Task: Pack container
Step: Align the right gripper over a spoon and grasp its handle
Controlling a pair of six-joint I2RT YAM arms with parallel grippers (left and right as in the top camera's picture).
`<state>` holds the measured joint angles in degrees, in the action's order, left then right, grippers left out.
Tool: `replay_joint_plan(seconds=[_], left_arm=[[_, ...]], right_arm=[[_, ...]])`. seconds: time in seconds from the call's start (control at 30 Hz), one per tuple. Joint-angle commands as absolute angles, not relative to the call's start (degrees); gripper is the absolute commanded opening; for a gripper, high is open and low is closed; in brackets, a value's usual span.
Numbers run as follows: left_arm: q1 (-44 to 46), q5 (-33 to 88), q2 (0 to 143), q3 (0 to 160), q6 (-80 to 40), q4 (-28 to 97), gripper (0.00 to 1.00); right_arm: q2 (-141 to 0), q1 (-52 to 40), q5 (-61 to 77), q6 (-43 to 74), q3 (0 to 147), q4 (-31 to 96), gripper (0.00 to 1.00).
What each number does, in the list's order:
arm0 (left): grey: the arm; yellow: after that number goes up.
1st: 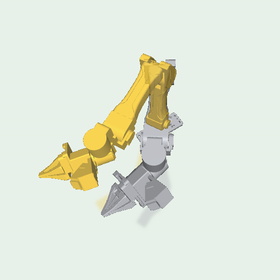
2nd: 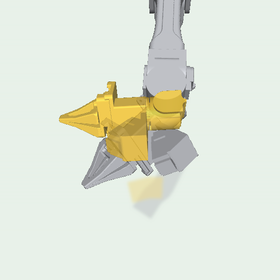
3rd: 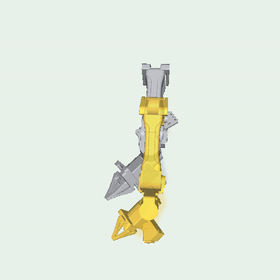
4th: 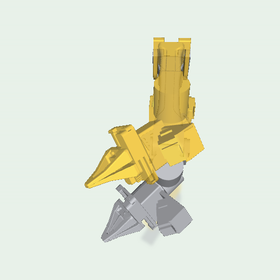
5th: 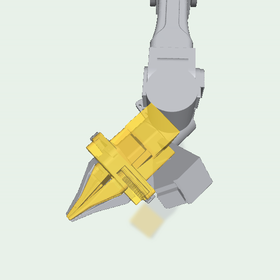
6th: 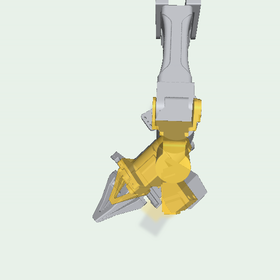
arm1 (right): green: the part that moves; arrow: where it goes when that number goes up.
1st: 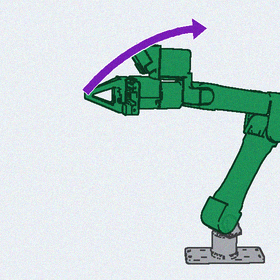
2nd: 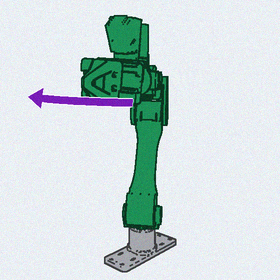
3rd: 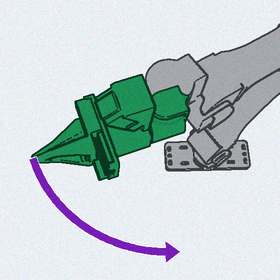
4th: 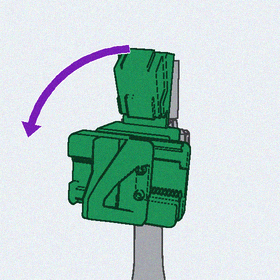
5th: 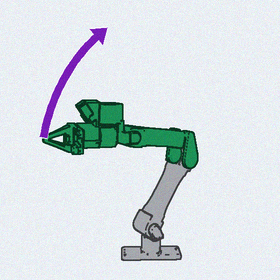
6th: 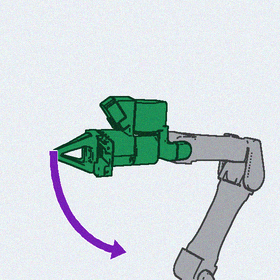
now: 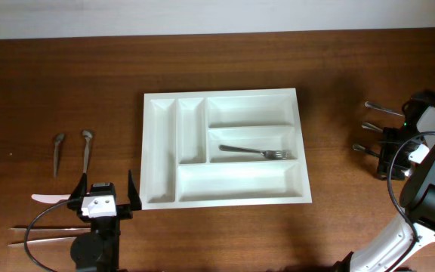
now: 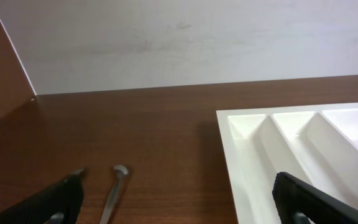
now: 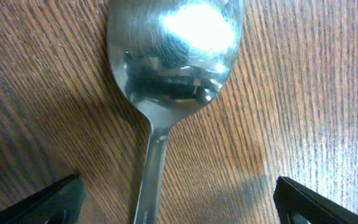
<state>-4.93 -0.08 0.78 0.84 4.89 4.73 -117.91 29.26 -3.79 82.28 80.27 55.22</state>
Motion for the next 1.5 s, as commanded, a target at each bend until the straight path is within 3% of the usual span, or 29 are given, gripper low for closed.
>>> replay_joint_plan(seconds=[0.0, 0.27, 1.17, 1.2, 1.27, 1.33, 1.4, 1.47], left_arm=[[-4.64, -0.27, 0.34, 0.49, 4.54, 4.75, 0.99], [-4.64, -0.27, 0.34, 0.49, 4.51, 4.75, 0.99], [-4.64, -0.25, 0.34, 0.49, 4.54, 4.75, 0.99], [-4.64, -0.27, 0.34, 0.49, 4.54, 4.75, 0.99], [-4.64, -0.27, 0.34, 0.49, 4.54, 4.75, 0.99], [-4.64, -0.27, 0.34, 0.49, 4.54, 4.75, 0.99], [-4.64, -0.27, 0.34, 0.49, 4.54, 4.75, 0.99], [-4.64, -0.27, 0.34, 0.49, 4.54, 4.75, 0.99]], right_arm=[[-120.29, 29.32, -6.72, 82.76, 77.67, 55.00, 0.99], [-120.29, 29.28, -6.72, 76.86, 77.67, 51.59, 0.99], [-120.33, 29.28, -6.07, 78.41, 73.38, 50.09, 0.99], [-120.33, 29.28, -6.07, 78.41, 73.38, 50.09, 0.97], [-120.33, 29.28, -6.07, 78.41, 73.38, 50.09, 0.85], [-120.33, 29.28, -6.07, 78.41, 73.38, 50.09, 0.66], [-120.33, 29.26, -6.04, 78.32, 73.38, 50.13, 0.52], [-120.33, 29.28, -6.02, 78.19, 73.41, 50.35, 0.45]])
